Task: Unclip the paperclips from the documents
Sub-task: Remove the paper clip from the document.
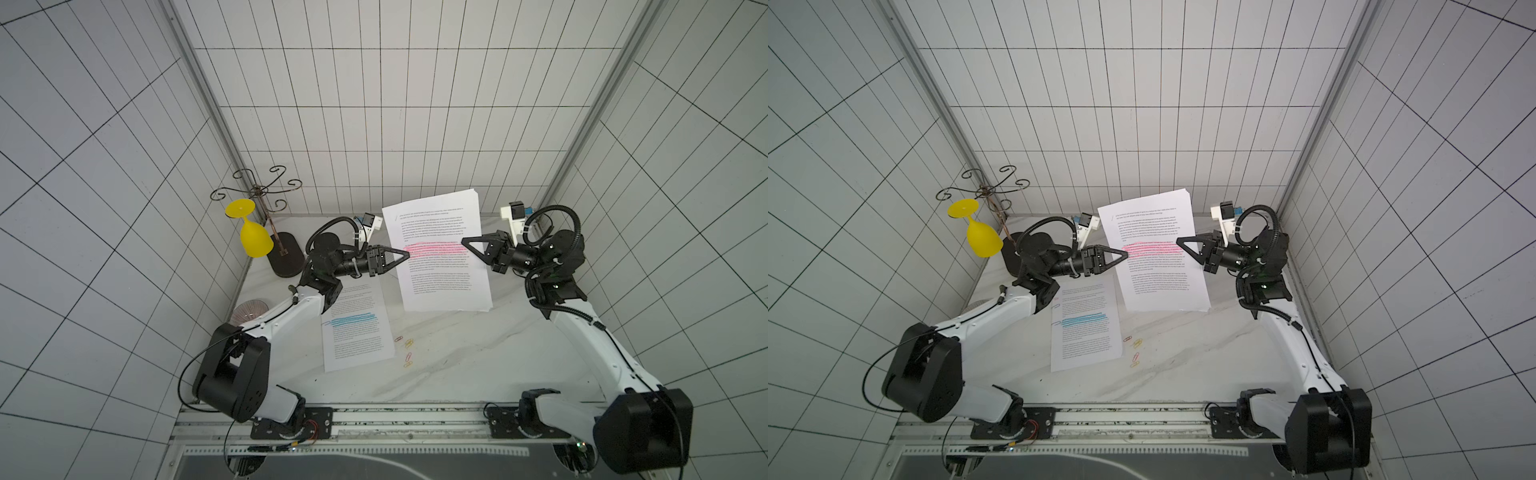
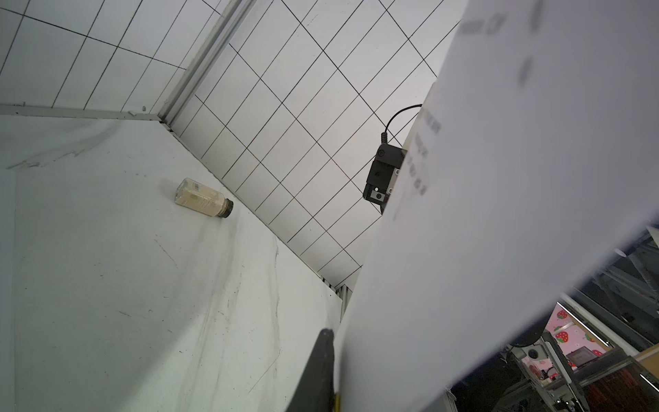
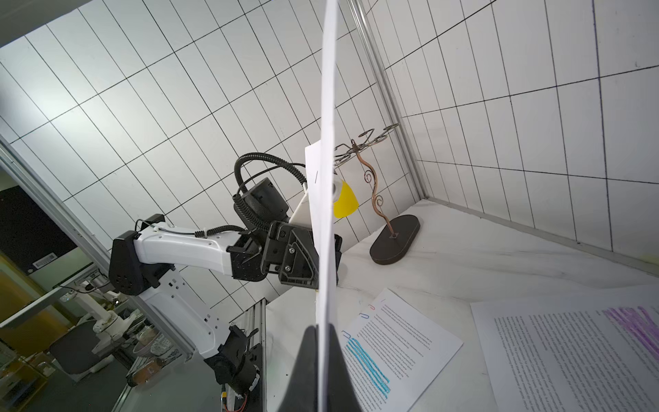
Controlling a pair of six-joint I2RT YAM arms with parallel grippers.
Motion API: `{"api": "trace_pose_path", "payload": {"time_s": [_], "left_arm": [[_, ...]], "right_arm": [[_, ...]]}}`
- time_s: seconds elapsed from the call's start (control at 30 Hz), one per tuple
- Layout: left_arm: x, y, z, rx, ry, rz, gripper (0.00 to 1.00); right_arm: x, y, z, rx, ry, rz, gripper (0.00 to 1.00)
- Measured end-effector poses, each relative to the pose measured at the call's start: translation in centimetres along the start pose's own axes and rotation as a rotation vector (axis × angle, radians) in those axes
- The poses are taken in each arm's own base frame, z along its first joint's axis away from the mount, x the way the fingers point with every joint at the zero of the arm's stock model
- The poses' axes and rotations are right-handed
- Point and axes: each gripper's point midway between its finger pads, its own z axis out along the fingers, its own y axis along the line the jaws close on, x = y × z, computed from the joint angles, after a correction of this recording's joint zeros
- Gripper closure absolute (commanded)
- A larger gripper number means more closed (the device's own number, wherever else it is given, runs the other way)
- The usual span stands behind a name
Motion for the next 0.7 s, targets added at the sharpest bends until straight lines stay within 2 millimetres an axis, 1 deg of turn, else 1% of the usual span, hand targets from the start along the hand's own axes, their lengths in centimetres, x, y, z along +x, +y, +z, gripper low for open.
{"api": "trace_pose_path", "payload": {"time_s": [0.13, 0.27, 0.33, 0.7], "left_arm": [[0.6, 0.5, -0.1, -0.008, 0.01, -0.018, 0.85], [1.2, 1.0, -0.2, -0.022, 0.022, -0.037, 0.92], [1.4, 1.3, -0.2, -0.032, 0.026, -0.04, 1.0], [1.4, 2.2, -0.8, -0.06, 0.02, -0.044, 1.0]], "right_arm": [[-0.1, -0.5, -0.1, 0.023, -0.009, 0.003, 1.0], [-0.1, -0.9, -0.2, 0.039, -0.011, 0.006, 1.0], [0.0, -1.1, -0.3, 0.047, -0.01, 0.014, 1.0], [0.9, -1.9, -0.4, 0.071, 0.014, 0.037, 1.0]]}}
